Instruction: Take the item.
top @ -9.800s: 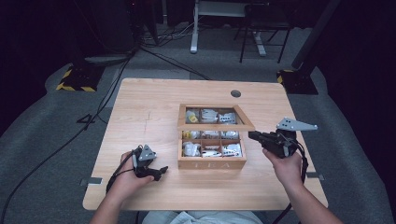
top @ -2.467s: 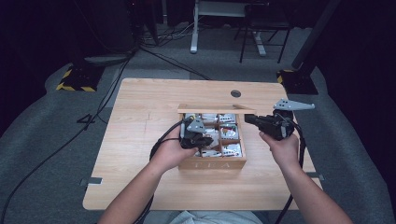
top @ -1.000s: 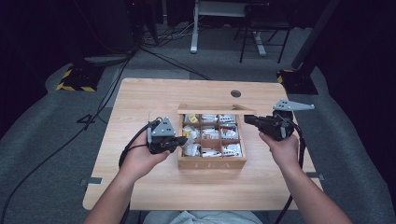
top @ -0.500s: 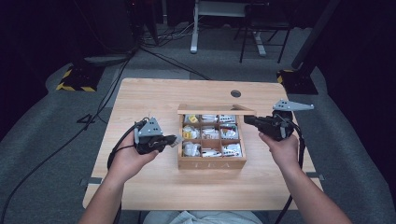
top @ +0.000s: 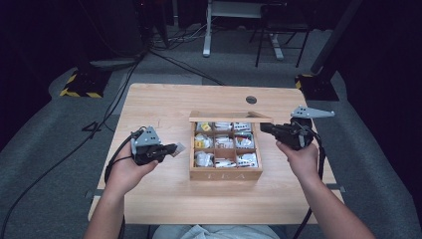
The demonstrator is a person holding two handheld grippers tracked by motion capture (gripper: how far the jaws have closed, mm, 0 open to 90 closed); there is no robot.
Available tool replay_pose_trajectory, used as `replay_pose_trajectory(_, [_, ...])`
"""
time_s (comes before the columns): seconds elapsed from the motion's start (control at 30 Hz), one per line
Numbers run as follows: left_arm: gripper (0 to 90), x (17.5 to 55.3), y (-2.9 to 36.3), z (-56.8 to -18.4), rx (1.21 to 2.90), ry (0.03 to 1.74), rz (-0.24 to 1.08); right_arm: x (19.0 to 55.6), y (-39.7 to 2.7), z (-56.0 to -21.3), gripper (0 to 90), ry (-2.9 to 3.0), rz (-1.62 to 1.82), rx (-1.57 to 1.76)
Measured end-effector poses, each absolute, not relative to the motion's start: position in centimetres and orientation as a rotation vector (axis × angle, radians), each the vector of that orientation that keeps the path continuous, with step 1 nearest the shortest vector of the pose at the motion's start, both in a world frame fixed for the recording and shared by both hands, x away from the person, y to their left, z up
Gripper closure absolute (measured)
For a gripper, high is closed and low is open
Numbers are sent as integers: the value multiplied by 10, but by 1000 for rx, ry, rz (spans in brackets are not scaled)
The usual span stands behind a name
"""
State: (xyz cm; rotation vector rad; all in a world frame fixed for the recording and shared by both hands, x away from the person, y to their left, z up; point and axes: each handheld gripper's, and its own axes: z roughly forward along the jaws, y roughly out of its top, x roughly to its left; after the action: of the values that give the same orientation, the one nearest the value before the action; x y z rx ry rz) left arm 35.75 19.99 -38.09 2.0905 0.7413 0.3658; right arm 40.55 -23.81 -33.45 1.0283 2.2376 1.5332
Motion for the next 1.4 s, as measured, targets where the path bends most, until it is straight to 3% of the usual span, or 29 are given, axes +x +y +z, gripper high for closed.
replay_pose_trajectory(1.4, [896, 379, 251, -437, 2194, 921, 436, 405, -238, -342, 899, 2241, 1555, 1036])
